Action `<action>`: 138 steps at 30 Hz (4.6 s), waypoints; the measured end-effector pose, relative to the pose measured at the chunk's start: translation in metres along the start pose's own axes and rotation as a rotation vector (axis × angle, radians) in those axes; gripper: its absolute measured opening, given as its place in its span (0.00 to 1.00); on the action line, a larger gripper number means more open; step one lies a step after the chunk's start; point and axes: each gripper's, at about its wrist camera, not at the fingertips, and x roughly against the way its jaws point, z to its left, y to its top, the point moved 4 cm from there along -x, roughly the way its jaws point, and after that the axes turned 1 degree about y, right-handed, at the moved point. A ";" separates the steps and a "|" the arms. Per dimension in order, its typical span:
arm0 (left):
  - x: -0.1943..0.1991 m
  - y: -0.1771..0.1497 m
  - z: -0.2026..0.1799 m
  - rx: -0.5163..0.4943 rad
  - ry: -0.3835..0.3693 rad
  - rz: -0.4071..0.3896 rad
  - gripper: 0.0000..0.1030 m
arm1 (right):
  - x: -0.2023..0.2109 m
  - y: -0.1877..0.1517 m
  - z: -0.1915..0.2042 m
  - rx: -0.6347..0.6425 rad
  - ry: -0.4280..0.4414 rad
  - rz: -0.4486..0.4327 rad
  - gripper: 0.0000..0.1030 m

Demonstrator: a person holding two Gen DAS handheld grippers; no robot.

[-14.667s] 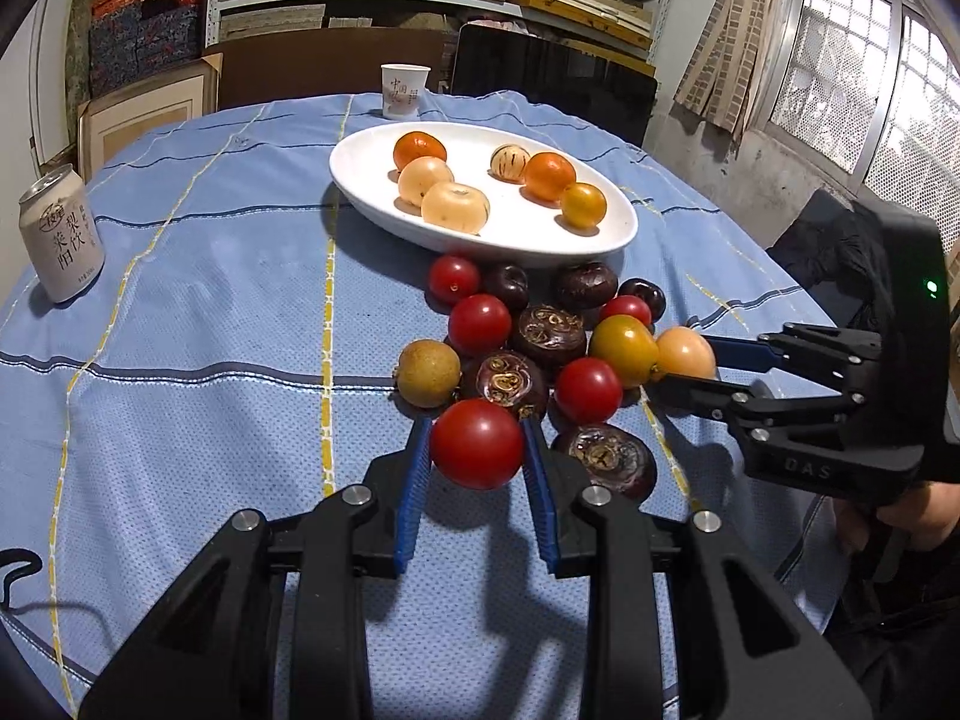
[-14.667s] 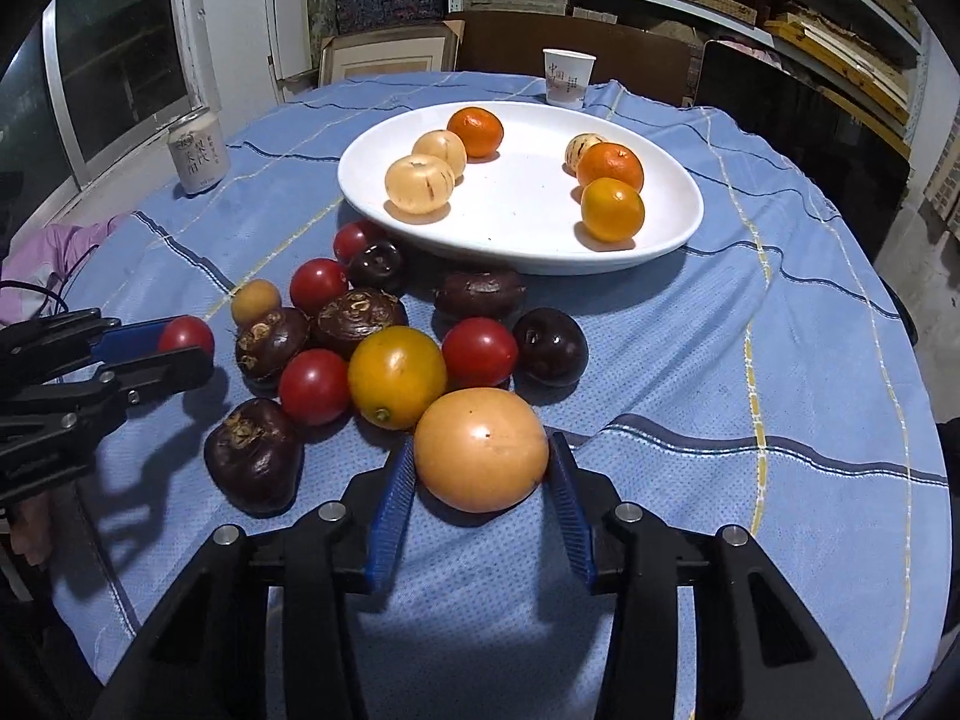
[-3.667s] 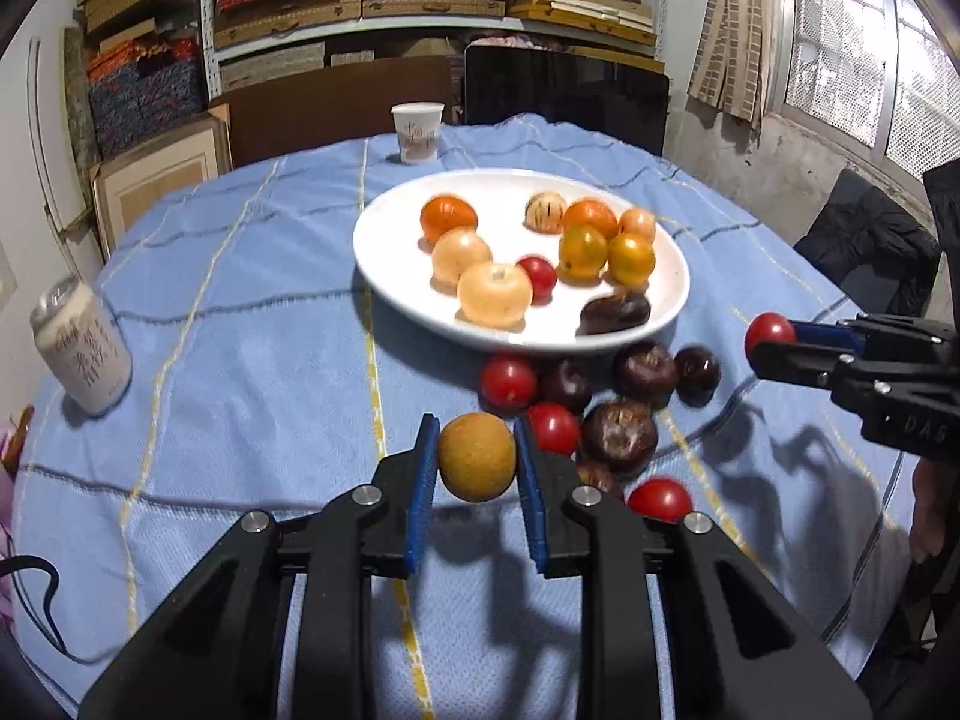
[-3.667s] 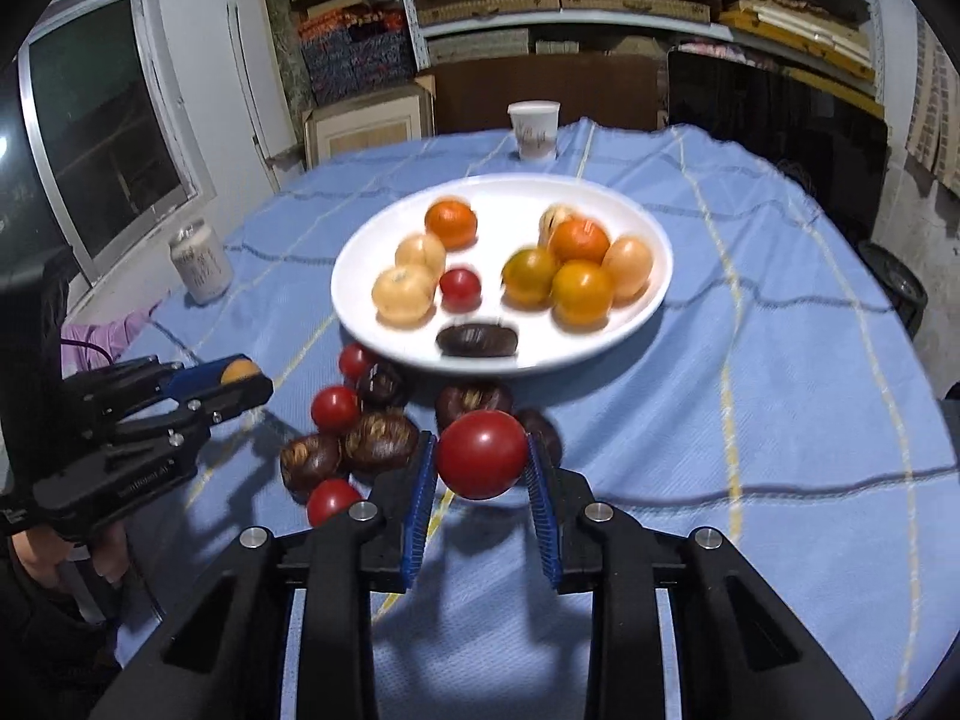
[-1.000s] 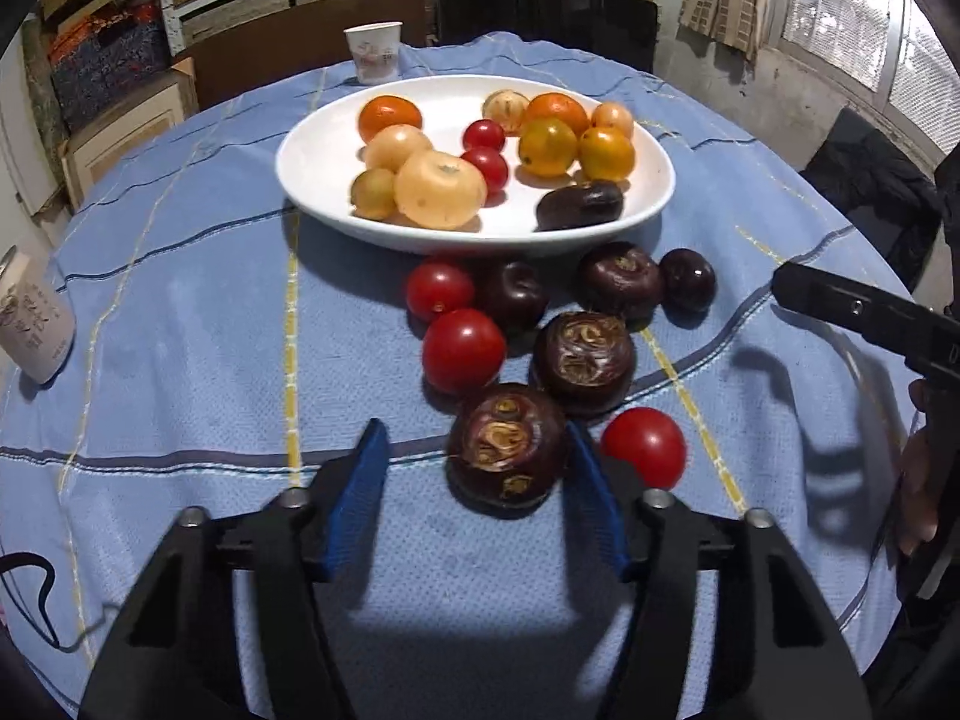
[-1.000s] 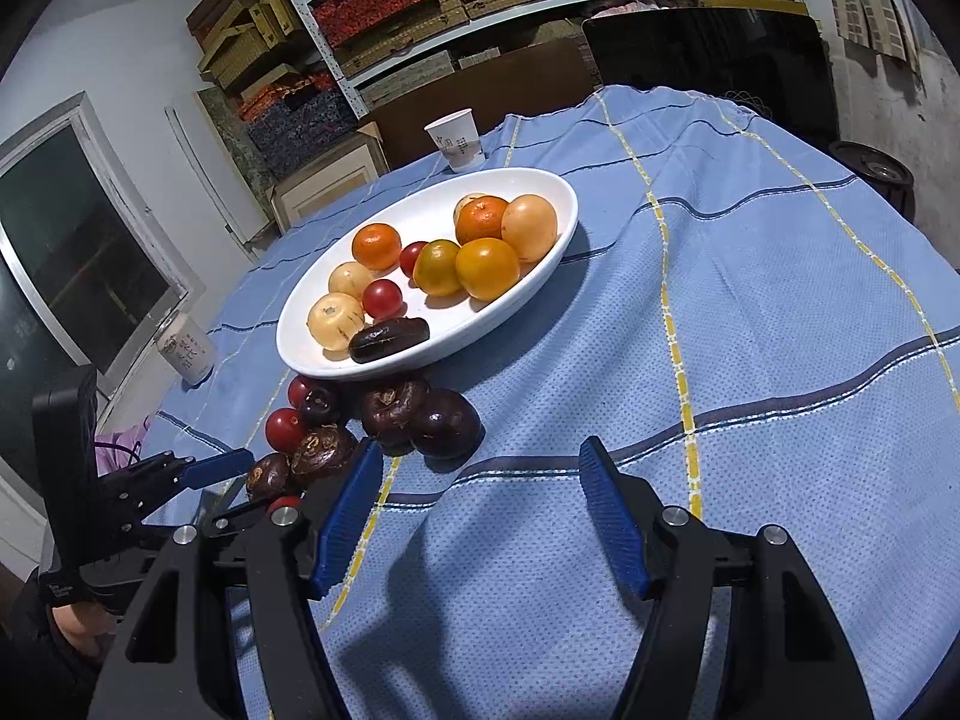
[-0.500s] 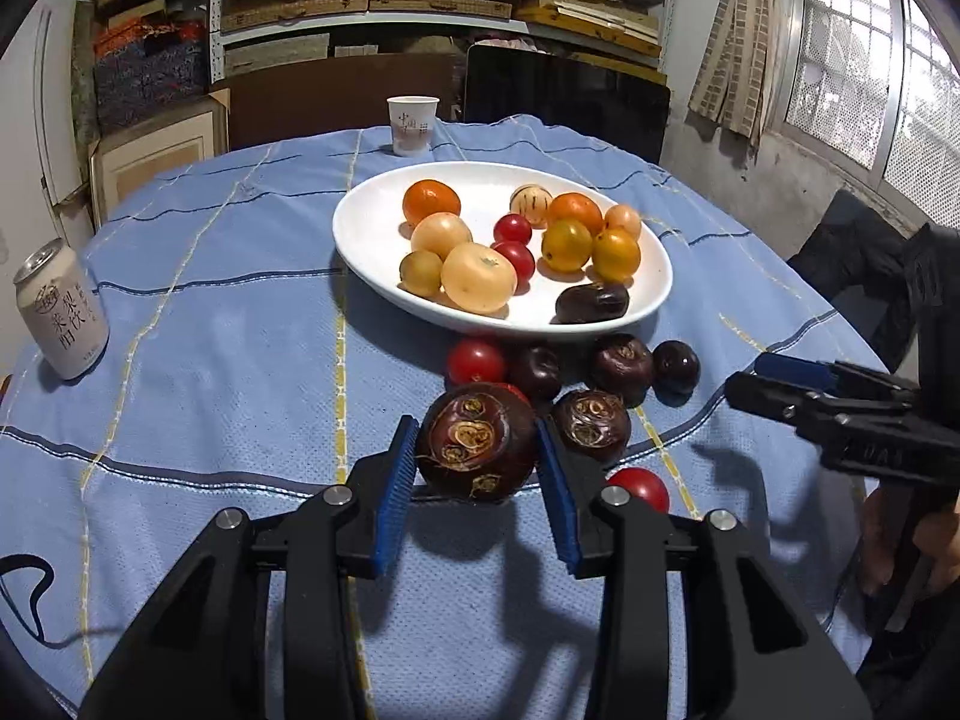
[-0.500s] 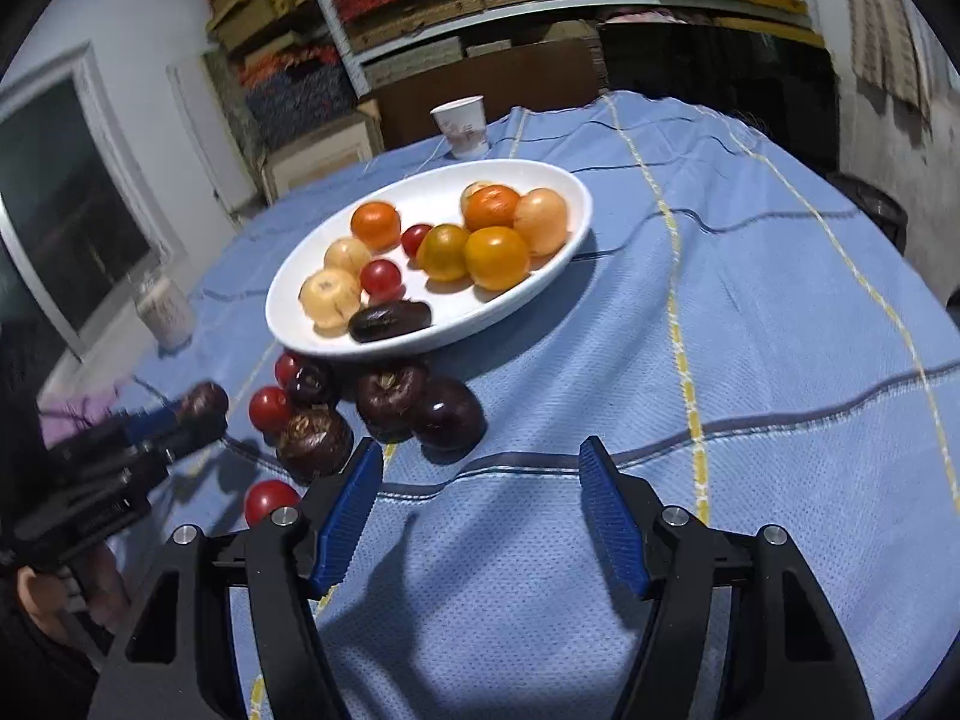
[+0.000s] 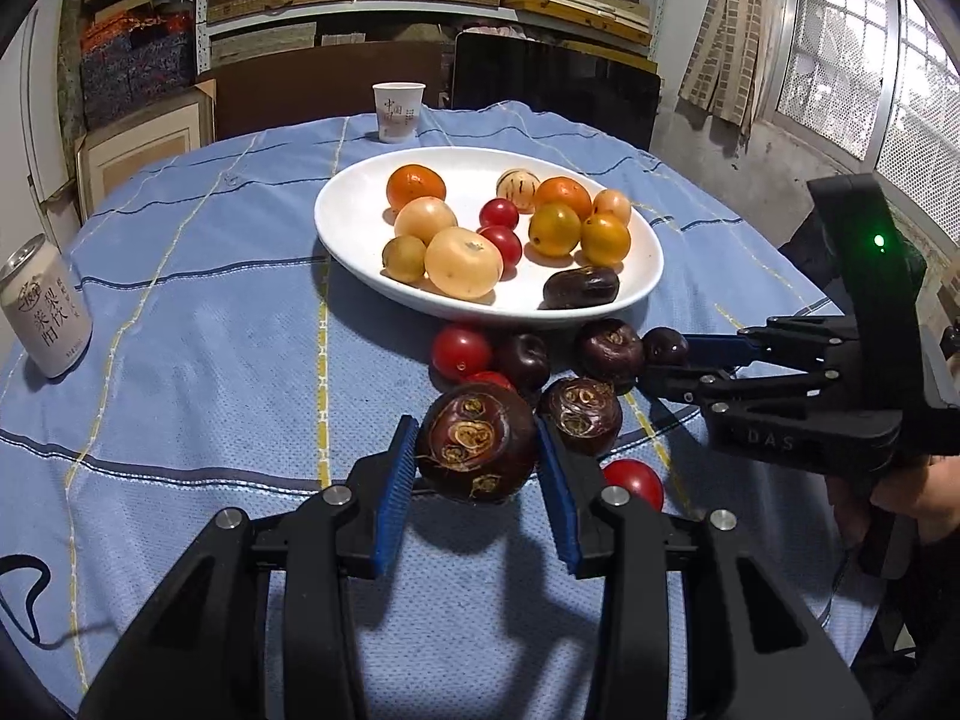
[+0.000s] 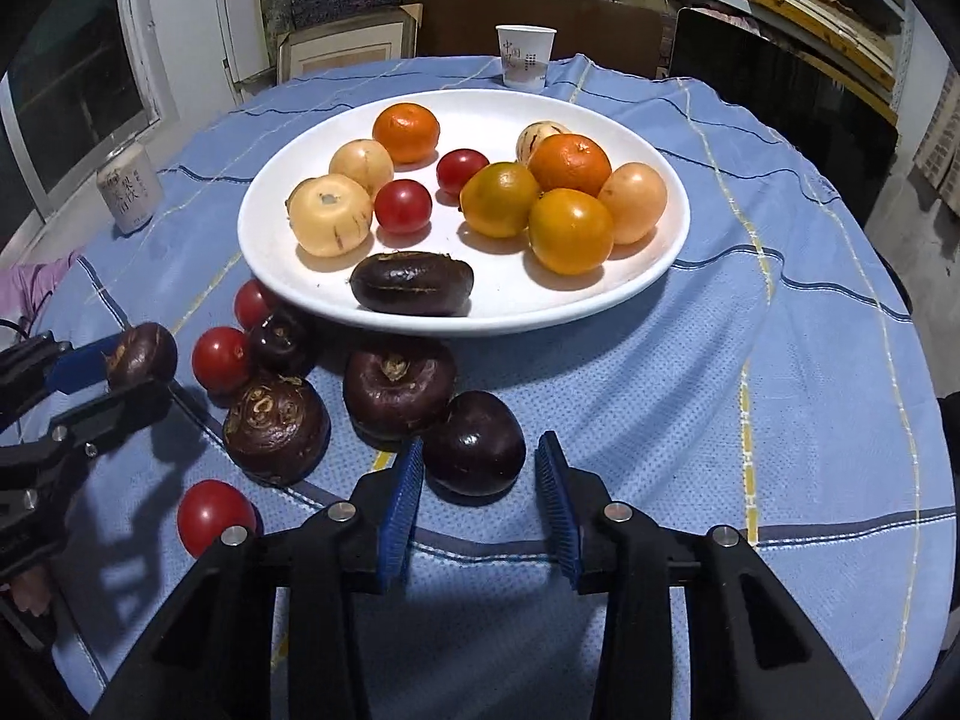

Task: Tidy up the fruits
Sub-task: 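Grasp the dark purple plum with the right gripper while the left gripper holds its fruit, then carry both fruits over the white plate and open both grippers, then grasp a red tomato beside the plate with the left gripper, then grasp a dark wrinkled fruit with the right gripper while the left gripper holds the tomato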

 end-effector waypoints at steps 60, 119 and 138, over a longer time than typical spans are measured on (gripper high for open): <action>-0.056 0.127 0.042 0.007 0.115 -0.057 0.65 | -0.002 0.136 -0.024 -0.071 0.044 -0.194 0.48; 0.015 -0.008 -0.017 -0.005 0.008 -0.024 0.28 | 0.008 0.011 0.003 -0.142 0.044 -0.049 0.70; 0.008 -0.007 -0.012 0.031 -0.039 -0.001 0.28 | -0.020 0.023 0.015 -0.057 -0.046 0.047 0.54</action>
